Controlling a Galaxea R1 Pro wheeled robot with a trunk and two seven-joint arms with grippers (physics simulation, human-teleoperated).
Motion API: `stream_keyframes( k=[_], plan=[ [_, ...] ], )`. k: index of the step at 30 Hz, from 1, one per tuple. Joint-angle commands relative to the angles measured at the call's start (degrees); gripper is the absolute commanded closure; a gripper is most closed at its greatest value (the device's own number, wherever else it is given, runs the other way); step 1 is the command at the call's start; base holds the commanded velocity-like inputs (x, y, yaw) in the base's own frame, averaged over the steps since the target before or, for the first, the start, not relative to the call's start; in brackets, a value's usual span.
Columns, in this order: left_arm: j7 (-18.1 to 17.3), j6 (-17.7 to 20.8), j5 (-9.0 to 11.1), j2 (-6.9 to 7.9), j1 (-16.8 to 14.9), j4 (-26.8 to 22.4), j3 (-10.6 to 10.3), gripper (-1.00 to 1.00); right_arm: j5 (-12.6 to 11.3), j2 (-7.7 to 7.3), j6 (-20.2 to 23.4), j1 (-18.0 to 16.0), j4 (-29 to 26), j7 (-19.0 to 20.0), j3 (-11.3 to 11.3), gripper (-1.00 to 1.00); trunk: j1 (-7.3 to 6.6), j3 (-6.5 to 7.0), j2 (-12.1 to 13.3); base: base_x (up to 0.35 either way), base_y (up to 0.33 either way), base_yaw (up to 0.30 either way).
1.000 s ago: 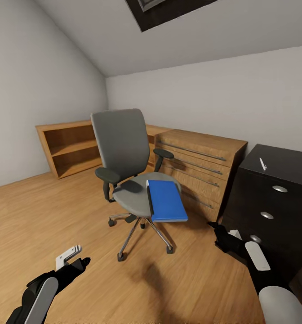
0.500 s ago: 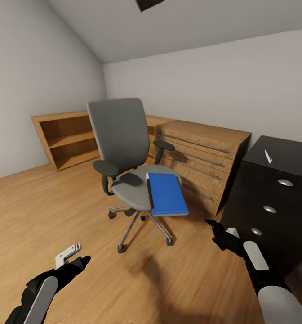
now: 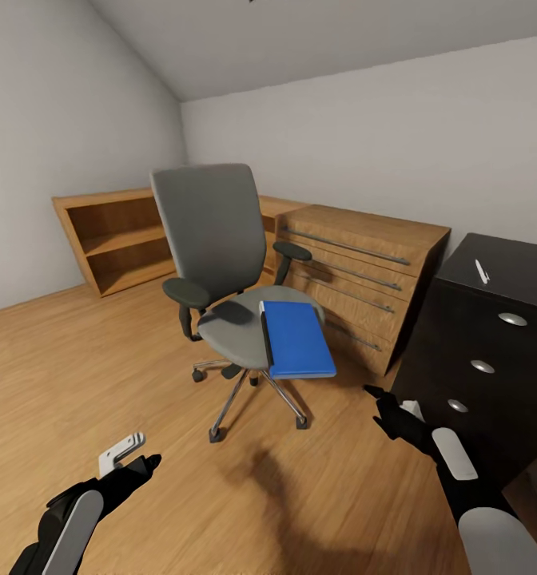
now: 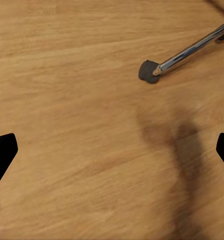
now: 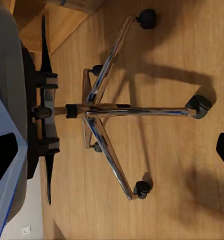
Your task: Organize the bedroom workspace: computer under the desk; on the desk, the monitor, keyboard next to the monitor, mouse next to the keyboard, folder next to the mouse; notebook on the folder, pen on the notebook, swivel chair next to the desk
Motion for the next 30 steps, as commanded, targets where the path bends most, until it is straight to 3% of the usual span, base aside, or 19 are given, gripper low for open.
stream_keyframes(
  k=[1, 11, 12, 14, 16, 22, 30],
  plan=[
    [0.5, 0.2, 0.6, 0.01, 0.0, -0.1, 0.0, -1.0, 0.2, 0.01, 0.3, 0.0, 0.0, 0.6, -0.2, -1.0, -0.01, -0.05, 0.0, 0.0, 0.0, 0.0],
    [0.5, 0.2, 0.6, 0.01, 0.0, 0.0, -0.1, -1.0, 0.3, -0.3, 0.4, 1.2, -0.1, 5.3, -0.2, -1.0, -0.01, -0.05, 0.0, 0.0, 0.0, 0.0],
    [0.5, 0.2, 0.6, 0.01, 0.0, 0.0, -0.1, -1.0, 0.3, -0.34, 0.4, 1.4, -0.1, 6.1, -0.2, -1.0, -0.01, -0.05, 0.0, 0.0, 0.0, 0.0],
    [0.5, 0.2, 0.6, 0.01, 0.0, 0.1, -0.1, -1.0, 1.3, -0.51, 0.4, 2.2, -0.1, 11.7, -0.2, -1.0, -0.01, -0.05, 0.0, 0.0, 0.0, 0.0],
    [0.5, 0.2, 0.6, 0.01, 0.0, 0.2, -0.1, -1.0, 2.0, -0.53, 0.4, 2.3, -0.1, 13.0, -0.2, -1.0, -0.01, -0.05, 0.0, 0.0, 0.0, 0.0],
    [0.5, 0.2, 0.6, 0.01, 0.0, 0.2, -0.1, -1.0, 3.5, -0.52, 0.4, 2.5, 0.0, 15.6, -0.2, -1.0, -0.01, -0.05, 0.0, 0.0, 0.0, 0.0],
    [0.5, 0.1, 0.6, 0.01, 0.0, 0.2, -0.1, -1.0, 3.8, -0.47, 0.5, 2.6, -0.1, 16.0, -0.2, -1.0, -0.01, -0.05, 0.0, 0.0, 0.0, 0.0]
  ],
)
